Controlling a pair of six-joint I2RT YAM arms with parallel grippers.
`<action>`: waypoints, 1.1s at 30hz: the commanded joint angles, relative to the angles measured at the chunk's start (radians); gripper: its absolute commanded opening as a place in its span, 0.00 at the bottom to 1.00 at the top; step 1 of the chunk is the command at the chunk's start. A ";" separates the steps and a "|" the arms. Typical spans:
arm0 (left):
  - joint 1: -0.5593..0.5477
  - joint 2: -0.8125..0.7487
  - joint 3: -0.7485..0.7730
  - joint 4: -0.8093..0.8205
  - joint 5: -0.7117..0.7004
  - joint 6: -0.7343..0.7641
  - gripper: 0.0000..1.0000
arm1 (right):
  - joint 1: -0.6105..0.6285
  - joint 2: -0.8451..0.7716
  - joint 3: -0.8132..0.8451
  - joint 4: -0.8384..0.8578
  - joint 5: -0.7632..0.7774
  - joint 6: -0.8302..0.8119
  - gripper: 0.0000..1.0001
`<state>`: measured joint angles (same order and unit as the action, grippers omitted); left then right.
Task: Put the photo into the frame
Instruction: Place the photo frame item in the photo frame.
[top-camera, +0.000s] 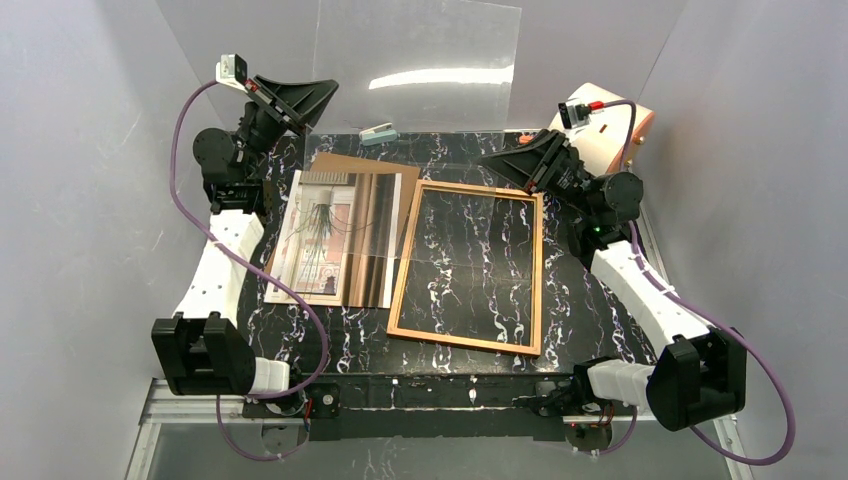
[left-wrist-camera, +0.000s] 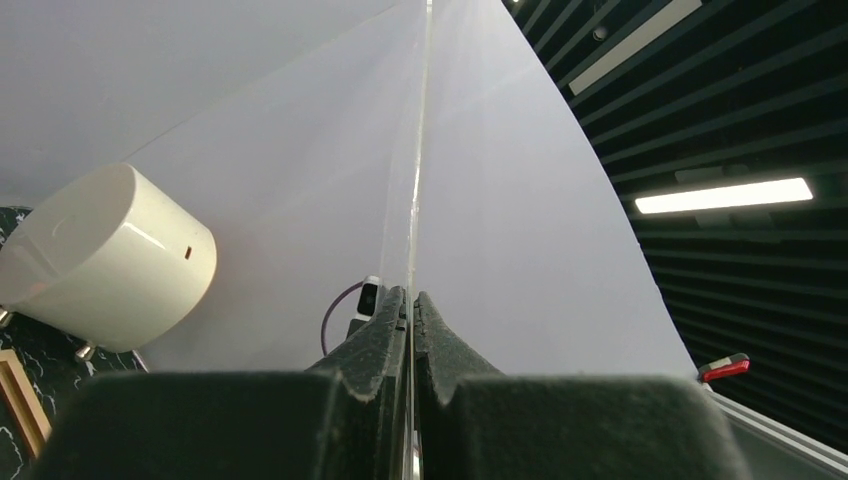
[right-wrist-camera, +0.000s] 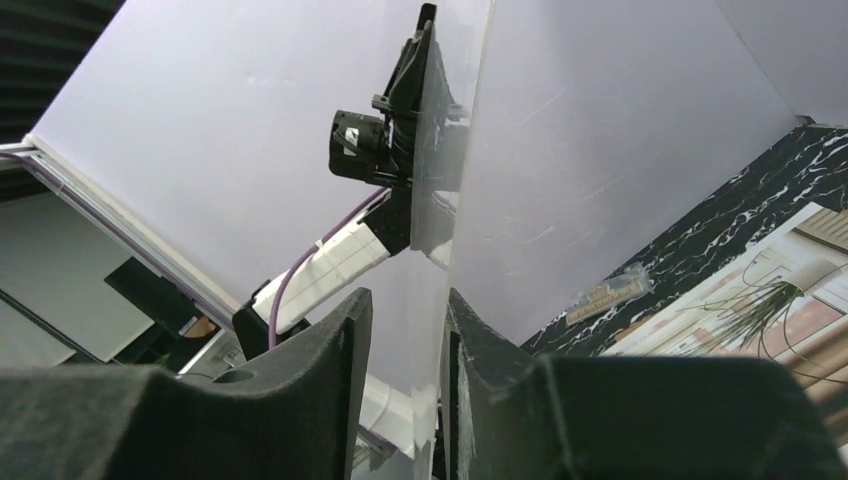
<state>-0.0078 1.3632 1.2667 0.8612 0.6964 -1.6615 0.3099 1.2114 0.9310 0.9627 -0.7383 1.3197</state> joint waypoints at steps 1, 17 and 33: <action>0.006 -0.044 -0.012 0.046 -0.018 -0.014 0.00 | 0.006 0.010 0.056 0.092 0.042 0.036 0.36; 0.006 -0.034 -0.131 0.045 0.013 0.006 0.17 | 0.009 -0.025 0.015 -0.166 0.103 -0.038 0.01; 0.006 0.015 -0.335 -0.710 -0.011 0.737 0.94 | -0.014 -0.266 -0.082 -0.909 0.294 -0.254 0.01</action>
<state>-0.0059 1.3632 0.8967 0.5049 0.7284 -1.2598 0.3084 1.0161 0.8455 0.2226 -0.5182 1.1519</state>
